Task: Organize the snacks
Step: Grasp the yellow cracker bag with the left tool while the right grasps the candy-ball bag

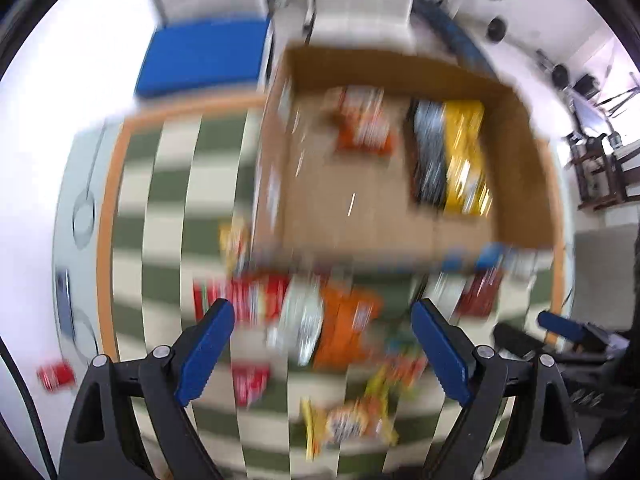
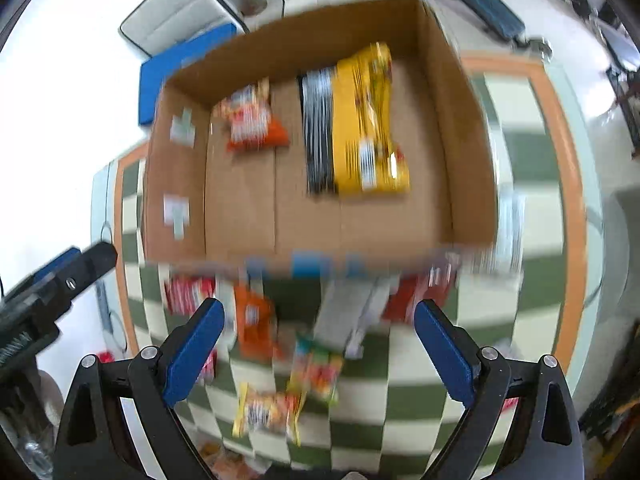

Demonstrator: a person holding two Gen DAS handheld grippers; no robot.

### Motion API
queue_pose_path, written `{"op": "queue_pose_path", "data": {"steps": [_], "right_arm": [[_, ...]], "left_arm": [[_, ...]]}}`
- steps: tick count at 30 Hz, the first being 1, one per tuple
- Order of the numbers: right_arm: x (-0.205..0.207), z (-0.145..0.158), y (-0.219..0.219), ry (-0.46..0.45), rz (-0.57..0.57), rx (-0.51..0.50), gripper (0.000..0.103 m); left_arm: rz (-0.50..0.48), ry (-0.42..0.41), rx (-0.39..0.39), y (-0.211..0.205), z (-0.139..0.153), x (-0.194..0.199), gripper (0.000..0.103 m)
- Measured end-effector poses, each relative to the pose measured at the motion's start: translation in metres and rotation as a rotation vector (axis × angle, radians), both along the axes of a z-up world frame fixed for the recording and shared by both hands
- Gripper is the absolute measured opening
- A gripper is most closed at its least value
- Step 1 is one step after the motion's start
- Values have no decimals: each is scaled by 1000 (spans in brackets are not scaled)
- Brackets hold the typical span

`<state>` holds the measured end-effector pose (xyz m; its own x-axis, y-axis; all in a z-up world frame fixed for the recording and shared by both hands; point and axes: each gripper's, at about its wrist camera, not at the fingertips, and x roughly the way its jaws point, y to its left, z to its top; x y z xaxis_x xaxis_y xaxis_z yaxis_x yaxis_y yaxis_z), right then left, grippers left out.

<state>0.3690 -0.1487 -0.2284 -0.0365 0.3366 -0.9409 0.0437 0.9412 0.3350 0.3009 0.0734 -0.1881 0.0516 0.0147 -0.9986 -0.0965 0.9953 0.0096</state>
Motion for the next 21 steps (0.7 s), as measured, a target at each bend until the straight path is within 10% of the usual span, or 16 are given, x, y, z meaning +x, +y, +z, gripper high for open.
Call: {"op": "queue_pose_path", "data": {"steps": [9,21], "right_arm": [[-109,-50,-5,149,-24,5,98],[-150,-104,-18,241,-78,-37,98]], "left_arm": [[62,388,-158,6,-134,-110,91],[-7,485,-153,-39,-186,-119,91]]}}
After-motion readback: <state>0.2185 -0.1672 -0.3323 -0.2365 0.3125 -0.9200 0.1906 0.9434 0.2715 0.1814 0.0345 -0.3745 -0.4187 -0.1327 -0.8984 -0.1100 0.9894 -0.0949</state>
